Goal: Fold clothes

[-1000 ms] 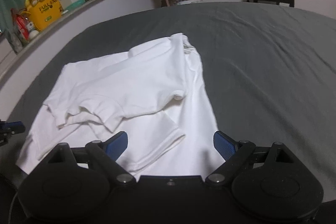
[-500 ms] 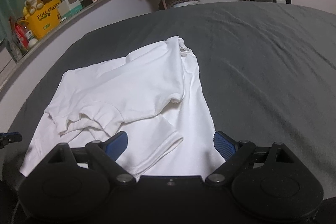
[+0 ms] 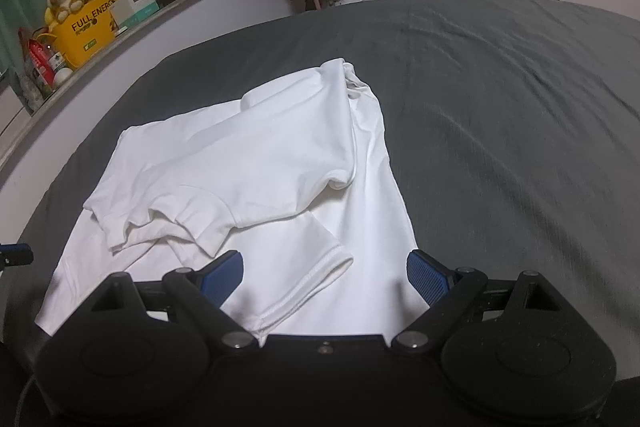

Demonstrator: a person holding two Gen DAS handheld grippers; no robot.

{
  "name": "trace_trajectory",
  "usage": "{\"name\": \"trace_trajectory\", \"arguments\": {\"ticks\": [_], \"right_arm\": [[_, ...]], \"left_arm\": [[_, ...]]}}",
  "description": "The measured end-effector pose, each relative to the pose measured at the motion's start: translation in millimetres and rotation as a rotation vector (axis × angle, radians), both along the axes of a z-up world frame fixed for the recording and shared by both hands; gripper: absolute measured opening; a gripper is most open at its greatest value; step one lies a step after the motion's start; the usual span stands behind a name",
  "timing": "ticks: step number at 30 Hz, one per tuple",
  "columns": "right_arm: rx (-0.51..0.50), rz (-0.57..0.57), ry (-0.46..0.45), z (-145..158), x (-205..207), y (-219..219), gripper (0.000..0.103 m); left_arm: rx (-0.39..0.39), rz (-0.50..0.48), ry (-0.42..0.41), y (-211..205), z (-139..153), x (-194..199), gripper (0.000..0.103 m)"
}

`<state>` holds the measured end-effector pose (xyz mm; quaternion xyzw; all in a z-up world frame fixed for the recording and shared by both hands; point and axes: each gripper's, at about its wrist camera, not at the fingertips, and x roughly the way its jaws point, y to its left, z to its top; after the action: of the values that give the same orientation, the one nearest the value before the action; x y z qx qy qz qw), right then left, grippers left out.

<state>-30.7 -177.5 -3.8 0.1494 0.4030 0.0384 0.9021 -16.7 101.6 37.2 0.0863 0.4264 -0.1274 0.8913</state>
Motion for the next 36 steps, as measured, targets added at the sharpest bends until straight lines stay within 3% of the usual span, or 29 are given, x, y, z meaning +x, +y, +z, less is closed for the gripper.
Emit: {"name": "trace_trajectory", "arguments": {"ticks": [3,9,16,21,28,30,32,35,36], "right_arm": [[0.005,0.001,-0.008,0.6,-0.9,-0.3,0.089],[-0.002,-0.002,-0.014,2.2,-1.1,-0.2,0.089],[0.021,-0.044,-0.003,12.3,-4.1,-15.1,0.089],[-0.024,-0.04,0.112,18.1,3.2,-25.0,0.077],[-0.087,0.035,0.36,-0.7,19.0,-33.0,0.065],[-0.061,0.04,0.422,-10.4,23.7,-37.1,0.049],[-0.032,0.041,0.459,-17.8,26.1,-40.0,0.043],[-0.039,0.069,0.46,-14.3,25.3,-40.6,0.003],[-0.031,0.085,0.461,-12.1,23.7,-41.3,0.003]], "left_arm": [[-0.042,-0.013,0.028,4.2,-9.6,4.7,0.01],[-0.235,-0.051,0.091,22.2,-25.7,11.3,0.01],[-0.254,0.014,0.131,31.9,-38.2,17.7,0.01],[-0.25,0.033,0.132,34.3,-42.4,21.3,0.011],[-0.31,0.056,0.155,43.8,-49.5,25.4,0.011],[-0.337,0.06,0.151,47.7,-49.6,24.4,0.011],[-0.353,0.062,0.147,50.0,-49.2,23.2,0.011],[-0.358,0.064,0.149,51.0,-49.7,22.5,0.011],[-0.358,0.065,0.148,51.2,-49.9,22.4,0.011]]}}
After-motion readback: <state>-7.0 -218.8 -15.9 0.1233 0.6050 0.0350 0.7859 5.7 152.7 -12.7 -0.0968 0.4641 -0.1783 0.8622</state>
